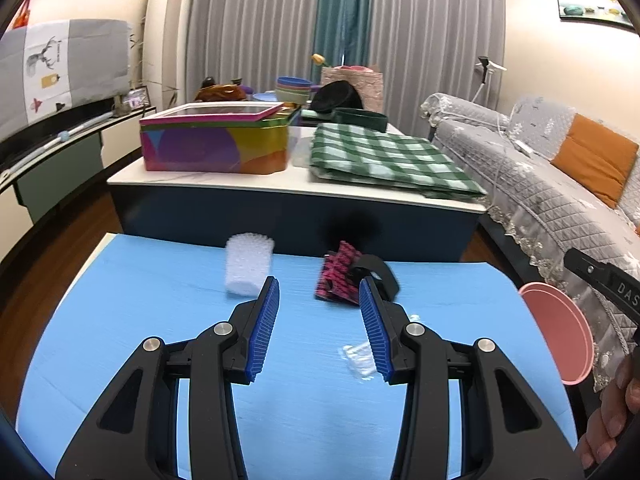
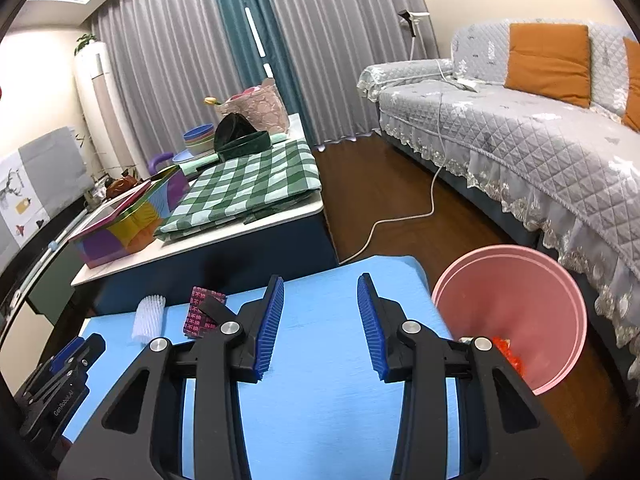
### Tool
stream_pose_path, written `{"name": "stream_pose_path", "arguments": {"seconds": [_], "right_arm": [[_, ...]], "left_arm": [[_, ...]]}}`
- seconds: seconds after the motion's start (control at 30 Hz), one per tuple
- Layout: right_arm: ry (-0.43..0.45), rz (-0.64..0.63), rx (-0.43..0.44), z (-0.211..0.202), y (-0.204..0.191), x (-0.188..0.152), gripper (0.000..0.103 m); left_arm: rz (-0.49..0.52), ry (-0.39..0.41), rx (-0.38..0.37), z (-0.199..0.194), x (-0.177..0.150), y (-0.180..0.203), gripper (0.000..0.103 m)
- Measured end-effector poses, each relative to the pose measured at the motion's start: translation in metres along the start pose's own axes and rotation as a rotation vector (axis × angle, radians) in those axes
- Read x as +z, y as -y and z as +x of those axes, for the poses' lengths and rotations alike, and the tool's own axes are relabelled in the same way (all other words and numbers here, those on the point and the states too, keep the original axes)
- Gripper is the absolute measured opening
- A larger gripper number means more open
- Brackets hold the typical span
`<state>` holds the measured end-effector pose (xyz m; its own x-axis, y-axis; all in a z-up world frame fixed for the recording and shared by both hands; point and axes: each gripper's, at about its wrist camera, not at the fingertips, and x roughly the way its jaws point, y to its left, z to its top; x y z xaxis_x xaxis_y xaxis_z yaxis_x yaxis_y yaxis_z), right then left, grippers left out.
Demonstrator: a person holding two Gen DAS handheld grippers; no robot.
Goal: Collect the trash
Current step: 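Withdraw both open tools from the bucket back toward the table, then grasp the white brush with the left tool while the right tool grasps the clear straw pack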
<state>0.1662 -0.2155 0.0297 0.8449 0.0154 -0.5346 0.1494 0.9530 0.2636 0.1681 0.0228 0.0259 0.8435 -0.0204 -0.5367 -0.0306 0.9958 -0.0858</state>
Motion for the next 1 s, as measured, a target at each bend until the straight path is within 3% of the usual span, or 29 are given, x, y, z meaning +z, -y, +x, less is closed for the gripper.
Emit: {"name": "stream_pose_path", "arguments": {"seconds": [0.47, 0.53, 0.67, 0.73, 1.0], "right_arm": [[-0.092, -0.015, -0.04, 0.048, -0.037, -0.039, 0.043], [-0.113, -0.003, -0.058, 0.055, -0.039, -0.047, 0.052], [-0.16, 0.023, -0.086, 0.071, -0.041, -0.064, 0.057], [-0.17, 0.028, -0.099, 0.076, -0.043, -0.071, 0.067], [-0.188, -0.018, -0.104, 0.09, -0.067, -0.086, 0.08]], "left_arm": [[-0.085, 0.008, 0.065, 0.022, 0.012, -0.046, 0.042], [-0.09, 0.004, 0.073, 0.027, 0.012, -0.05, 0.042], [-0.102, -0.008, 0.088, 0.036, 0.011, -0.057, 0.042], [-0.106, -0.008, 0.092, 0.038, 0.011, -0.059, 0.042], [-0.14, -0.023, 0.128, 0.049, 0.006, -0.082, 0.042]]}}
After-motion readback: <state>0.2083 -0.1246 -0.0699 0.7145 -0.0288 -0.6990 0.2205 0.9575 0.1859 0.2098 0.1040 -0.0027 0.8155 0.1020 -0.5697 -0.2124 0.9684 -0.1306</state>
